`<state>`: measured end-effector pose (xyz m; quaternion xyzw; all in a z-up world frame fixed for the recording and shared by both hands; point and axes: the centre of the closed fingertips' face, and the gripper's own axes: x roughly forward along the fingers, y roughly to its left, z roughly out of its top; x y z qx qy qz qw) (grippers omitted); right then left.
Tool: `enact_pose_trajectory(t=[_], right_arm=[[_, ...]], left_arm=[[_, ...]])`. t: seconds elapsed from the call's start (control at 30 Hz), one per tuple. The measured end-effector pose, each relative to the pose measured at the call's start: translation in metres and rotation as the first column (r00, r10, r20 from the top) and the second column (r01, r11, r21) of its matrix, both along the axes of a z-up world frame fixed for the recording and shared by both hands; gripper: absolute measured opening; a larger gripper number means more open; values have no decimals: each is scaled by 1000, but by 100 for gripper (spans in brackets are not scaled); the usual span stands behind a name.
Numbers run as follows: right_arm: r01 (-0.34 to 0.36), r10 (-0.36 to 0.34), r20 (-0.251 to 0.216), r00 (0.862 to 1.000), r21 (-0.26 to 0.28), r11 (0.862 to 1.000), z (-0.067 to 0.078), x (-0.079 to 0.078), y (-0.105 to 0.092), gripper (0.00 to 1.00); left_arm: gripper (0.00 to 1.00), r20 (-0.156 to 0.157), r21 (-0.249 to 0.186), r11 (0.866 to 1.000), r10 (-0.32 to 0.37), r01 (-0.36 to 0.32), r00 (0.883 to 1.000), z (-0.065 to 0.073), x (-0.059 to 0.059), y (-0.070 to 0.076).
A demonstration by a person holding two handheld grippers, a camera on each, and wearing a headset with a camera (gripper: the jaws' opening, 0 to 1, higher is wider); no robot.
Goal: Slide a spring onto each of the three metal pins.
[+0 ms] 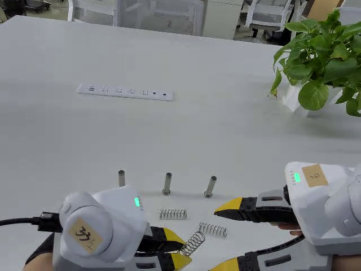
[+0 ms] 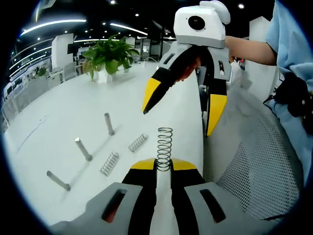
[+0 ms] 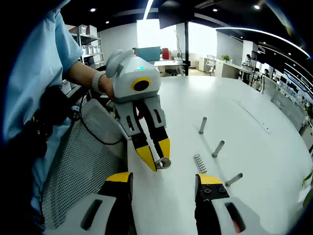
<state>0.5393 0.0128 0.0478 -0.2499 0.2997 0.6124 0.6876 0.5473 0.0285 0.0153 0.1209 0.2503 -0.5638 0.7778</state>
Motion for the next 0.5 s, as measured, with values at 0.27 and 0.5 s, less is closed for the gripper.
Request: enact_pose_trajectory(t=[0.27, 0.5], right_arm=[[-151, 156, 32, 987, -121, 981, -8, -8, 4, 39], [-203, 210, 40, 977, -142, 969, -10, -5, 15, 31]], left_arm=[[6, 37, 68, 996, -66, 63, 997, -7, -5, -2], [6, 60, 100, 991, -97, 91, 994, -9, -5, -4]])
